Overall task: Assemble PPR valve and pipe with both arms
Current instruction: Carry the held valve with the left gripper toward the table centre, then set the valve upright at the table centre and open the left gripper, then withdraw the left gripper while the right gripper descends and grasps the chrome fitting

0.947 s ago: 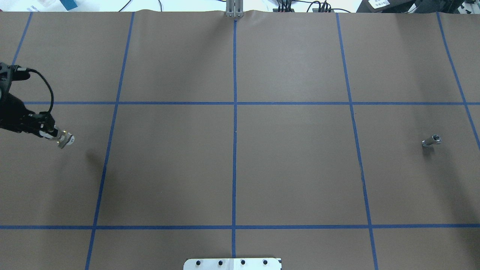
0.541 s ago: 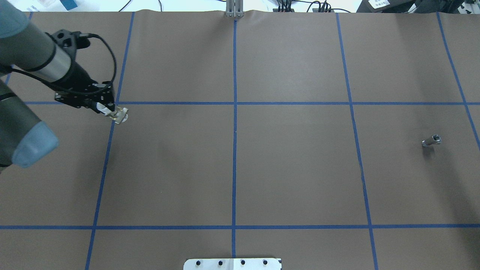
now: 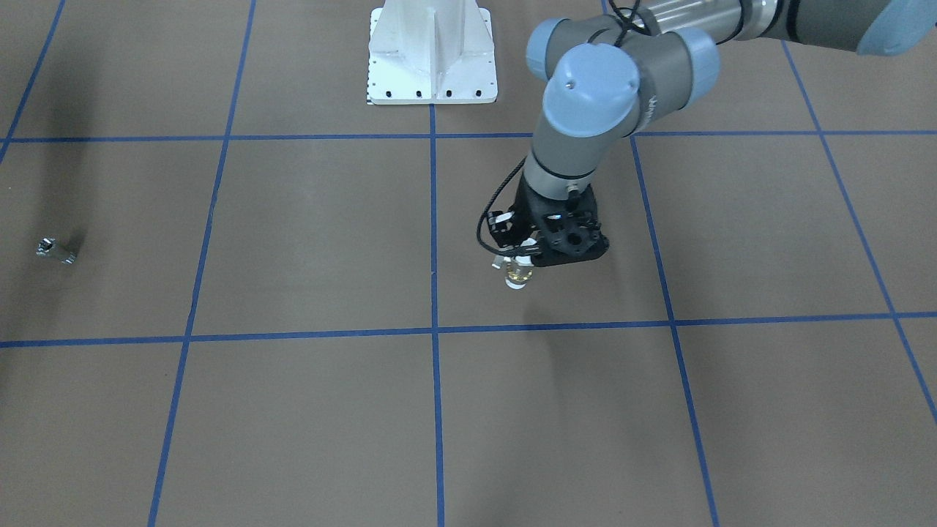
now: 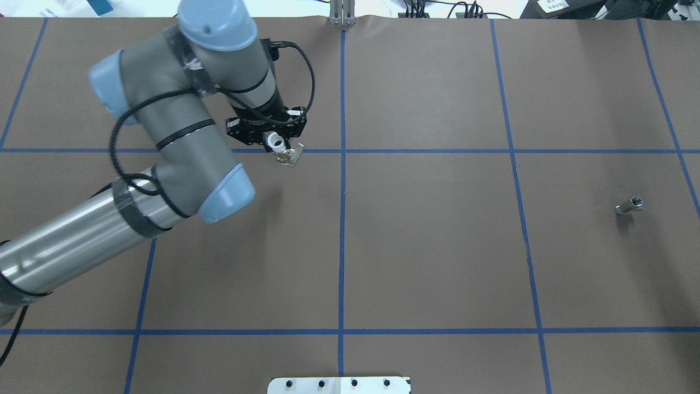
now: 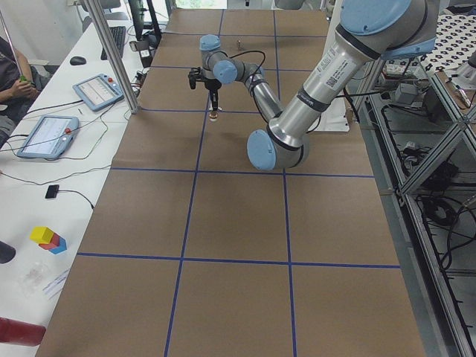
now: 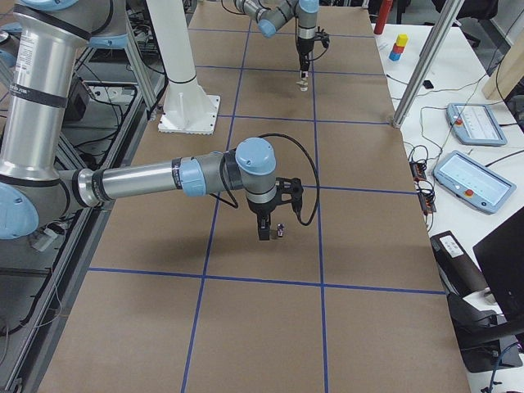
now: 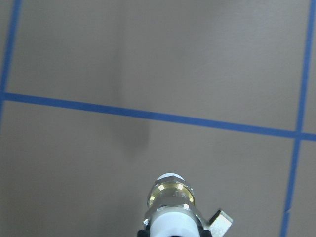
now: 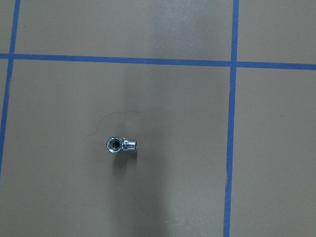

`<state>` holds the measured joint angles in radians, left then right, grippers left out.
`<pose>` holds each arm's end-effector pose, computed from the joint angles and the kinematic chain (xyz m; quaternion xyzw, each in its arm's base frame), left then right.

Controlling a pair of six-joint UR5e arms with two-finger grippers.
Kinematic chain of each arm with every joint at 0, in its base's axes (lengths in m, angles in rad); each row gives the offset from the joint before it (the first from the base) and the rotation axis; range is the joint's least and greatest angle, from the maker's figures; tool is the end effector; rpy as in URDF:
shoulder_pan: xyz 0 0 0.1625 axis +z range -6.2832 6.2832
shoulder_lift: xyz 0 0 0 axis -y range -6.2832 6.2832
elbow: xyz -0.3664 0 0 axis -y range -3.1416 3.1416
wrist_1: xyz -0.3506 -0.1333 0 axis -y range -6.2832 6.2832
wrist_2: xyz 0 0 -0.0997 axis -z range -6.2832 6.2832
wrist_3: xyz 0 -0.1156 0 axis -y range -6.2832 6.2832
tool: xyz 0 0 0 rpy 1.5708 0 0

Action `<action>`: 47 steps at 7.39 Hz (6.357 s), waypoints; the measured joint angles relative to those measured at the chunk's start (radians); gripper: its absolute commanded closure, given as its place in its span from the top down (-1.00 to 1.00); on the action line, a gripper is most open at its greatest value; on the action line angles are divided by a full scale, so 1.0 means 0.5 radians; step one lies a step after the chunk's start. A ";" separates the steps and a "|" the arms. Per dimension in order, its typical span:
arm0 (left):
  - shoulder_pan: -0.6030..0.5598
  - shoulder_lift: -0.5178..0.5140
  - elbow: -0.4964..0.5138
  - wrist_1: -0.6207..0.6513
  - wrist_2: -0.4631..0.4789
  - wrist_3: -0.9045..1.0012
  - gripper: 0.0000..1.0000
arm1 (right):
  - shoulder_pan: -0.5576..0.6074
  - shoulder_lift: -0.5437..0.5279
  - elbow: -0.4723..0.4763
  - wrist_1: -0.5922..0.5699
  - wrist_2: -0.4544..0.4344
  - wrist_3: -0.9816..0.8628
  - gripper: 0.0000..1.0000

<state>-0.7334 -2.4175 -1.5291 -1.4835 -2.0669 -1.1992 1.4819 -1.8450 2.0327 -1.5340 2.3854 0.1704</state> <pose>0.4375 -0.4996 0.1635 -0.0170 0.4104 -0.0785 0.9083 0.0170 -0.3630 0.5049 0.0511 -0.4036 -0.0072 0.9135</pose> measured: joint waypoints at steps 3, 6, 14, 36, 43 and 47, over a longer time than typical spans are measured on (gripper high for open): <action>0.065 -0.350 0.437 -0.013 0.012 -0.024 -1.00 | 0.001 -0.001 0.003 0.000 0.000 0.000 1.00; 0.137 -0.467 0.635 -0.033 0.013 -0.028 -1.00 | 0.003 -0.004 0.006 0.000 0.000 0.003 1.00; 0.201 -0.471 0.702 -0.113 0.007 -0.114 -1.00 | 0.004 -0.007 0.009 0.000 0.000 0.003 1.00; -0.448 1.047 -1.078 0.175 -0.258 0.817 0.98 | -0.813 0.554 -0.665 0.444 -0.328 0.896 0.84; -0.437 1.020 -1.081 0.233 -0.259 0.816 0.98 | -0.814 0.490 -0.817 0.714 -0.197 0.938 0.54; -0.439 1.020 -1.088 0.236 -0.259 0.813 0.98 | -0.817 0.448 -0.797 0.718 -0.202 0.938 0.47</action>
<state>-0.9529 -1.9074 -2.0730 -1.3653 -2.1967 -0.7930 1.0735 -1.6209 1.6341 -1.1751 2.2843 0.6396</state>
